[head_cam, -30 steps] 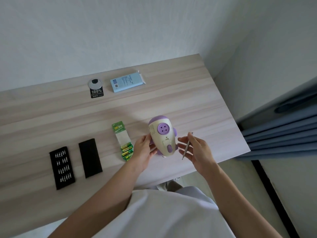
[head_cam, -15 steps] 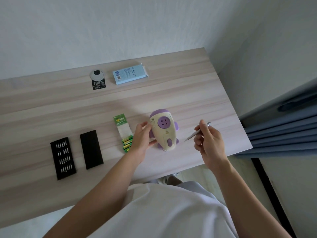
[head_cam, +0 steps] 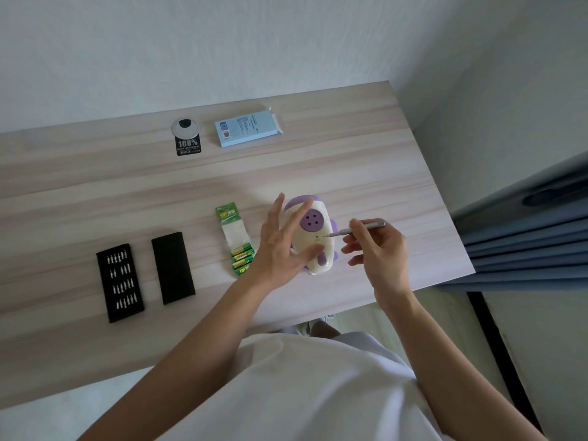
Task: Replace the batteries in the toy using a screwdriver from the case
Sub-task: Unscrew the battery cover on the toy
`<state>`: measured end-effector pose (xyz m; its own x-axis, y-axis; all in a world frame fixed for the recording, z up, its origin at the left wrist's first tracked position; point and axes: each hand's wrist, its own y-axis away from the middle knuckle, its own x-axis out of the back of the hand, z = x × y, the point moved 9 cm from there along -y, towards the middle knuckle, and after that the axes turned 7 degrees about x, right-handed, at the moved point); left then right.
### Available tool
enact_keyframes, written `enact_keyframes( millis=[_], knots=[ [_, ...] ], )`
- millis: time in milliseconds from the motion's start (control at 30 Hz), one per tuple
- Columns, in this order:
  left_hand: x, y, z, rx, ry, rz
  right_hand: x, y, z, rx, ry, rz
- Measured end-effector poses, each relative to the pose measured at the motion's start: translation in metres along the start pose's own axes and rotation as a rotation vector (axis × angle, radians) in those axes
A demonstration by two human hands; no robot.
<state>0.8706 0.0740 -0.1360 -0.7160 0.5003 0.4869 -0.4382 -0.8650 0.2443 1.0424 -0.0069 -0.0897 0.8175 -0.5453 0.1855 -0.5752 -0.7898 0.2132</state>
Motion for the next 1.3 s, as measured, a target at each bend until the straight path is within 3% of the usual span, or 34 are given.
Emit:
enact_keyframes(
  millis=[933,1133,1300],
  knots=[
    [-0.012,-0.006,-0.013,0.007,0.192,-0.026,-0.016,0.004,-0.016,0.181,0.349,-0.063],
    [-0.012,-0.006,-0.011,0.024,0.190,-0.042,-0.024,0.007,-0.037,0.349,0.543,-0.105],
    [-0.012,-0.006,-0.012,0.047,0.178,-0.049,-0.028,0.007,-0.047,0.357,0.716,-0.121]
  ],
)
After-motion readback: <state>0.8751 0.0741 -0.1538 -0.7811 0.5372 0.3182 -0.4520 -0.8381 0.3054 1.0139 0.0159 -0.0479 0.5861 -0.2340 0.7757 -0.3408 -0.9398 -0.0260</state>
